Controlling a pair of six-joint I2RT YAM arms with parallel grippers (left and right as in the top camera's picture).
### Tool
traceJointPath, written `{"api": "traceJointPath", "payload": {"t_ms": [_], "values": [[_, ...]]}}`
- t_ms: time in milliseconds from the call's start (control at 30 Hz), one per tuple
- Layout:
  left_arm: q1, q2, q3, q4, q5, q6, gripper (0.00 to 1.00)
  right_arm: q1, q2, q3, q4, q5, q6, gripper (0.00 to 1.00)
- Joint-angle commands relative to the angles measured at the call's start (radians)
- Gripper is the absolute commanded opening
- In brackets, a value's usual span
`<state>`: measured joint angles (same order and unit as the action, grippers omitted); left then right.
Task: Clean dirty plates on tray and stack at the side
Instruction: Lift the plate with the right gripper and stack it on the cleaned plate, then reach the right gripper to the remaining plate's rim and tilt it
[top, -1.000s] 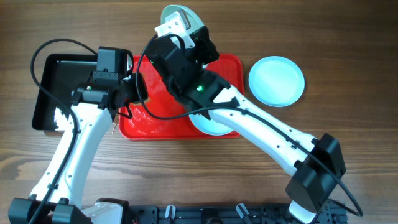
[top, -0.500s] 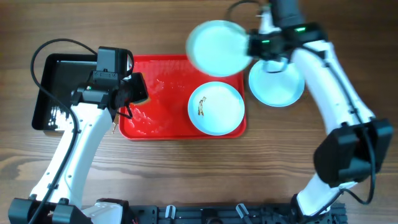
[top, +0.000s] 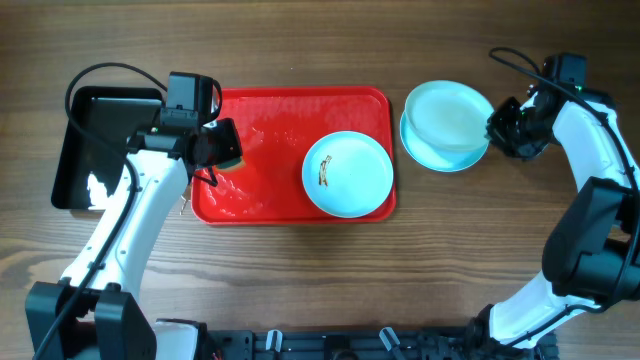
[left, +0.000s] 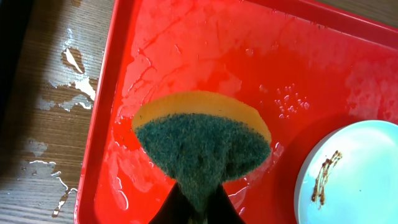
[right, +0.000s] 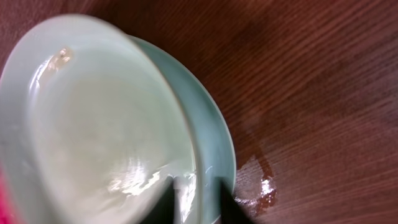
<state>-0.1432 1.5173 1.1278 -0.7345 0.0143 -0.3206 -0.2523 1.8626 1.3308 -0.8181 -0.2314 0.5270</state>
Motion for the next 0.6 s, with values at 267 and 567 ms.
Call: {"api": "traceJointPath", "payload": {"t_ms": [267,567], "values": [[0.002,0.005,0.003,0.015,0.013,-0.006,0.04,0.289,-0.026,0.002,-0.074,-0.261,-0.212,0.68],[0.002,0.005,0.003,0.001,0.012,-0.006,0.04,0.606,-0.026,0.002,-0.227,0.041,0.052,0.72]]}}
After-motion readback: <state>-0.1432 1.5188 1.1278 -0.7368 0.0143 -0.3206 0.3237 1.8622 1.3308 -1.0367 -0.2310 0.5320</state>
